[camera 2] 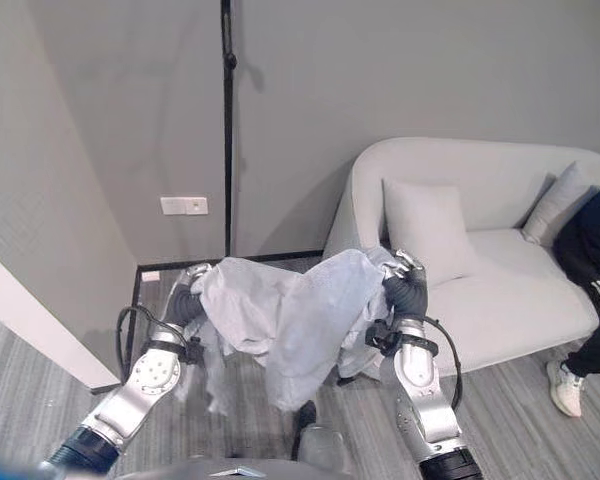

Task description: Hang the clothes on the sofa on the clothes rack.

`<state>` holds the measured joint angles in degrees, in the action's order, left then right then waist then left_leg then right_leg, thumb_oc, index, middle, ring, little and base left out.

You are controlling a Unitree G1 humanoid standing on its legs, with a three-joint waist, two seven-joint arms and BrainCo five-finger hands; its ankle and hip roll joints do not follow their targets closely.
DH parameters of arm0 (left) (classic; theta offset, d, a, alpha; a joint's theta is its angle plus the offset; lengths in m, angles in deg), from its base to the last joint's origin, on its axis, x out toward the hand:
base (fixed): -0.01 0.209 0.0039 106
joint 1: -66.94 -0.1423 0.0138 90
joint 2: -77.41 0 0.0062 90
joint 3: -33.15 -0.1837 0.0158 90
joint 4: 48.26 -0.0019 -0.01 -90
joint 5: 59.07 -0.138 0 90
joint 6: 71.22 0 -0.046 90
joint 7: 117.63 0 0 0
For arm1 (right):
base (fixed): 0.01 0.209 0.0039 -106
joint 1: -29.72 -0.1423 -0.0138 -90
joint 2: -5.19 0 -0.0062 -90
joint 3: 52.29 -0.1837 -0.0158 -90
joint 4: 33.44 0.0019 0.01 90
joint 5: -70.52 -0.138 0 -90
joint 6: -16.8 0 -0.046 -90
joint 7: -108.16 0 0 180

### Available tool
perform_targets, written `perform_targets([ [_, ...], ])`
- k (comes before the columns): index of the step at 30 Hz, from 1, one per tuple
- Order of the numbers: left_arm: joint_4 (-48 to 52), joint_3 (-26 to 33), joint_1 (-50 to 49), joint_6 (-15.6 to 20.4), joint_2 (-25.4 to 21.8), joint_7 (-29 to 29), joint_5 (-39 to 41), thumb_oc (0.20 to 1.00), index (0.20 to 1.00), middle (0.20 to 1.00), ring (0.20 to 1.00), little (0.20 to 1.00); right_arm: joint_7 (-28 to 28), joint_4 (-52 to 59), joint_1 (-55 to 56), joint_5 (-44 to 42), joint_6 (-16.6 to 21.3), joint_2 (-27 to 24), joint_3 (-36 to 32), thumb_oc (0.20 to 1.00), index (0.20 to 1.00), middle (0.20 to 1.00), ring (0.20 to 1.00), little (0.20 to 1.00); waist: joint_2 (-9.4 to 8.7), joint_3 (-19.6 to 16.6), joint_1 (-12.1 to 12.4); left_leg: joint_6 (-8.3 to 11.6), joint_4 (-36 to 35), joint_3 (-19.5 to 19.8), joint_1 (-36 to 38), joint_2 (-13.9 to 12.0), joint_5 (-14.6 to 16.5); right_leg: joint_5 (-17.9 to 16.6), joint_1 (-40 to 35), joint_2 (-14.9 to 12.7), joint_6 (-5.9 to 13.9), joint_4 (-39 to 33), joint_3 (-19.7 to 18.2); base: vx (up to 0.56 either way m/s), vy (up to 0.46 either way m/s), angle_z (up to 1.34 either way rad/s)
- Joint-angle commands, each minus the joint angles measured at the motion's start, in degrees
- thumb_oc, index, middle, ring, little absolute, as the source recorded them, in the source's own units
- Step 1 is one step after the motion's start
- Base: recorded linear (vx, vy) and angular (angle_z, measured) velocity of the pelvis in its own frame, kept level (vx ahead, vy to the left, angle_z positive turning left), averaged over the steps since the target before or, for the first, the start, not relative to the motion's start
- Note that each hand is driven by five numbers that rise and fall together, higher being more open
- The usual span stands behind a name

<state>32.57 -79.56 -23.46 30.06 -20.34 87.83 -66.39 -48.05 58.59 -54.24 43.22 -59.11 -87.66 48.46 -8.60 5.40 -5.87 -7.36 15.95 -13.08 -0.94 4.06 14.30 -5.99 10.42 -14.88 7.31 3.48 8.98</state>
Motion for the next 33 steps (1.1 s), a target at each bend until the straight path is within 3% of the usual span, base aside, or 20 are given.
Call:
perform_targets([
  [1, 8.5, 1.0, 1.8, 3.8, -2.1, 1.8, -1.1, 0.2, 0.2, 0.2, 0.2, 0.2, 1.7, 2.4, -5.7, 1.7, 4.0, 0.0, -3.9, 0.2, 0.2, 0.2, 0.2, 0.2, 0.53, -0.7, 0.1, 6.76, -11.3, 4.3, 7.7, -6.7, -2.2, -0.4, -1.8, 1.8, 2.7, 0.5, 1.2, 0.23, -0.206, 0.09],
  [3, 8.2, 1.5, 2.3, 3.6, -2.0, 3.5, -1.2, 0.2, 0.2, 0.2, 0.2, 0.2, 2.1, 2.7, -6.0, 2.4, 4.0, 0.1, -3.9, 0.2, 0.2, 0.2, 0.2, 0.2, 0.35, -0.6, 0.2, 7.22, -10.9, 4.5, 8.7, -7.3, -1.3, -1.2, -0.6, 1.2, 3.08, 0.9, 0.5, 0.21, -0.15, 0.16],
  [6, 7.2, 1.6, 2.3, 3.5, -1.3, 4.6, -2.0, 0.2, 0.2, 0.2, 0.2, 0.2, 2.5, 2.7, -5.3, 3.3, 4.0, 0.0, -4.1, 0.2, 0.2, 0.2, 0.2, 0.2, -0.32, -2.4, 0.3, 7.78, -11.7, 4.5, 11.5, -7.7, 0.1, 0.6, -2.1, 2.0, 2.45, 0.9, 0.3, 0.29, -0.141, 0.0],
  [11, 6.4, 1.1, 2.4, 3.2, -0.7, 5.0, -1.4, 0.2, 0.2, 0.2, 0.2, 0.2, 2.0, 3.1, -4.2, 4.6, 4.2, -1.4, -4.4, 0.2, 0.2, 0.2, 0.2, 0.2, 0.67, -5.4, -1.2, 10.09, -14.3, 4.8, 15.1, -13.0, -0.6, 4.7, -1.8, 5.8, 0.52, 5.2, 2.3, 0.29, -0.215, 0.15],
  [14, 6.4, 1.0, 2.7, 3.2, -0.6, 4.9, -1.0, 0.2, 0.2, 0.2, 0.2, 0.2, 2.1, 2.7, -4.6, 4.7, 4.6, -1.9, -4.4, 0.2, 0.2, 0.2, 0.2, 0.2, 1.15, -5.7, -1.3, 11.01, -13.8, 5.1, 14.6, -14.5, -1.7, 5.7, -1.6, 6.9, -0.19, 5.7, 2.9, 0.17, -0.198, 0.19],
  [16, 6.5, 0.8, 2.7, 3.3, -0.4, 4.8, -0.3, 0.2, 0.2, 0.2, 0.2, 0.2, 1.9, 2.5, -5.3, 4.6, 5.0, -2.8, -4.0, 0.2, 0.2, 0.2, 0.2, 0.2, 1.83, -5.8, -1.0, 12.29, -11.5, 5.6, 13.4, -16.4, -5.4, 6.8, -2.0, 8.7, -1.42, 5.4, 3.2, 0.15, -0.182, 0.16],
  [19, 6.7, 0.8, 2.7, 3.4, -0.5, 4.6, 0.0, 0.2, 0.2, 0.2, 0.2, 0.2, 1.8, 2.4, -5.6, 4.5, 5.2, -3.0, -3.9, 0.2, 0.2, 0.2, 0.2, 0.2, 2.05, -5.7, -0.9, 12.91, -10.0, 5.8, 12.7, -17.1, -7.3, 7.1, -2.7, 9.5, -2.03, 4.7, 3.5, 0.1, -0.147, 0.12],
  [22, 7.8, 1.7, 1.9, 3.4, -1.2, 4.1, 0.5, 0.2, 0.2, 0.2, 0.2, 0.2, 2.1, 2.0, -5.7, 4.1, 6.0, -3.8, -3.4, 0.2, 0.2, 0.2, 0.2, 0.2, 1.45, -5.0, 0.1, 13.39, 1.8, 6.6, 8.1, -19.2, -14.7, 8.5, -7.4, 12.2, -5.09, 0.5, 3.7, 0.17, -0.224, -0.09],
  [23, 7.9, 1.7, 1.8, 3.4, -1.2, 4.1, 0.5, 0.2, 0.2, 0.2, 0.2, 0.2, 2.1, 2.0, -5.7, 4.1, 6.0, -3.8, -3.4, 0.2, 0.2, 0.2, 0.2, 0.2, 1.47, -5.0, 0.1, 13.45, 2.1, 6.7, 8.0, -19.3, -14.6, 8.5, -7.5, 12.2, -5.15, 0.4, 3.7, 0.2, -0.247, -0.05],
  [24, 8.2, 2.4, 1.2, 3.3, -1.5, 4.5, 0.6, 0.2, 0.2, 0.2, 0.2, 0.2, 2.3, 2.0, -5.6, 3.9, 6.2, -4.0, -3.3, 0.2, 0.2, 0.2, 0.2, 0.2, 0.82, -4.4, 0.7, 12.9, 8.5, 6.5, 5.9, -20.2, -17.6, 9.1, -9.5, 12.9, -6.48, -0.8, 3.5, 0.09, -0.124, -0.14],
  [26, 8.3, 2.4, 1.2, 3.2, -1.5, 4.5, 0.6, 0.2, 0.2, 0.2, 0.2, 0.2, 2.3, 2.0, -5.6, 3.9, 6.2, -3.9, -3.3, 0.2, 0.2, 0.2, 0.2, 0.2, 0.93, -4.3, 0.5, 12.98, 9.2, 6.9, 5.5, -20.4, -17.3, 9.0, -9.6, 13.1, -6.57, -1.0, 3.7, 0.08, -0.096, -0.16],
  [28, 8.4, 3.0, 0.4, 3.2, -1.5, 4.8, 0.4, 0.2, 0.2, 0.2, 0.2, 0.2, 2.6, 1.7, -5.1, 3.7, 6.3, -4.3, -3.3, 0.2, 0.2, 0.2, 0.2, 0.2, 0.52, -3.7, 1.0, 11.53, 11.3, 4.4, 4.1, -21.2, -16.6, 10.1, -11.6, 13.2, -7.24, -1.6, 3.7, 0.13, -0.08, -0.01],
  [30, 8.5, 3.4, 0.1, 3.2, -1.3, 4.9, -0.1, 0.2, 0.2, 0.2, 0.2, 0.2, 2.8, 2.1, -5.2, 3.6, 6.3, -4.4, -3.7, 0.2, 0.2, 0.2, 0.2, 0.2, 0.07, -2.9, 2.0, 10.34, 10.3, 4.7, 0.4, -18.1, -11.7, 10.2, -12.6, 12.3, -6.59, -2.4, 3.1, 0.08, 0.024, 0.22],
  [31, 8.7, 3.7, 0.1, 3.3, -1.3, 5.0, -0.6, 0.2, 0.2, 0.2, 0.2, 0.2, 2.6, 2.1, -5.4, 3.8, 6.2, -4.7, -4.1, 0.2, 0.2, 0.2, 0.2, 0.2, -0.21, -2.4, 2.7, 10.09, 6.8, 5.6, -2.8, -14.8, -6.9, 10.4, -13.3, 11.8, -5.74, -3.2, 2.7, 0.06, 0.041, 0.03],
  [33, 8.7, 3.8, 0.1, 3.4, -1.2, 5.3, -0.7, 0.2, 0.2, 0.2, 0.2, 0.2, 2.7, 1.9, -5.7, 3.7, 6.3, -4.6, -4.2, 0.2, 0.2, 0.2, 0.2, 0.2, -0.38, -2.1, 3.3, 10.2, 3.9, 6.7, -5.5, -12.8, -6.7, 10.5, -13.6, 11.5, -5.36, -3.7, 2.3, 0.04, 0.063, -0.1],
])
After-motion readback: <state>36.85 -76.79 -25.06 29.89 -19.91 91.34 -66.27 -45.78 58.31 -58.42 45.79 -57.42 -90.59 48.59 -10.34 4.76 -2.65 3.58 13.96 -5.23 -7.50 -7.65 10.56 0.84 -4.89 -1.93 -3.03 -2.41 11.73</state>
